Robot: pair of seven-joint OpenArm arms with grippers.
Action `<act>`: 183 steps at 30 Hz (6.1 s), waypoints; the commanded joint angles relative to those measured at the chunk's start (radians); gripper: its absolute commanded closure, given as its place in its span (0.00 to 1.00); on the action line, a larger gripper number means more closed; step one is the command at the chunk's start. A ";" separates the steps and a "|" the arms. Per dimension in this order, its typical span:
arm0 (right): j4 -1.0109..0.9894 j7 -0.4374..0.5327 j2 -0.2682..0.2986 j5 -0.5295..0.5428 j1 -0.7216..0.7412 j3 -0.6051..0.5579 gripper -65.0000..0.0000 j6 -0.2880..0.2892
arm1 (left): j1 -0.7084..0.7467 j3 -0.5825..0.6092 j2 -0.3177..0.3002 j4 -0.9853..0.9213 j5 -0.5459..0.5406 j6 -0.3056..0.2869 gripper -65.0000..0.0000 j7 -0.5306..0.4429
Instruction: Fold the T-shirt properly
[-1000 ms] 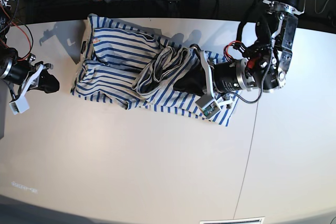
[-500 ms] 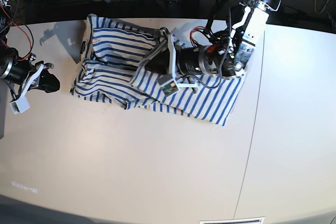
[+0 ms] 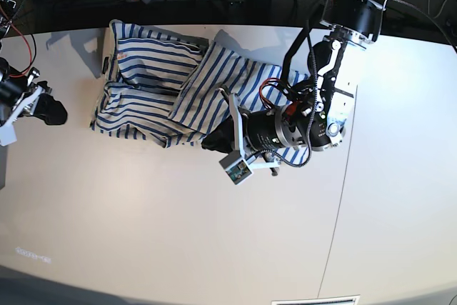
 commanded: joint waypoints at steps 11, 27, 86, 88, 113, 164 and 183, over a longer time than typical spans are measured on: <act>0.014 0.002 0.008 0.027 -0.192 0.017 0.82 0.055 | 0.056 -0.190 -0.222 0.017 -0.093 0.017 1.00 0.012; 0.014 0.022 -0.164 0.018 -0.194 -0.198 0.41 0.055 | 0.107 -0.235 -0.276 0.017 -0.105 0.017 1.00 0.014; 0.240 0.021 -0.192 0.144 -0.162 0.035 1.00 0.052 | 0.107 -0.235 -0.290 0.017 -0.164 0.014 1.00 0.059; 0.239 0.034 -0.209 0.124 -0.146 -0.005 1.00 0.052 | 0.106 -0.235 -0.289 0.017 -0.164 0.014 1.00 0.058; -0.211 0.131 -0.207 -0.017 0.082 -0.238 1.00 0.055 | 0.106 -0.235 -0.289 0.017 -0.168 0.013 1.00 0.019; -0.065 0.028 -0.119 0.048 -0.117 -0.002 0.31 0.050 | 0.106 -0.235 -0.306 0.017 -0.187 -0.020 0.88 0.029; -0.220 0.002 -0.241 0.100 -0.083 -0.098 0.31 0.050 | 0.106 -0.235 -0.306 0.017 -0.187 -0.020 0.88 0.033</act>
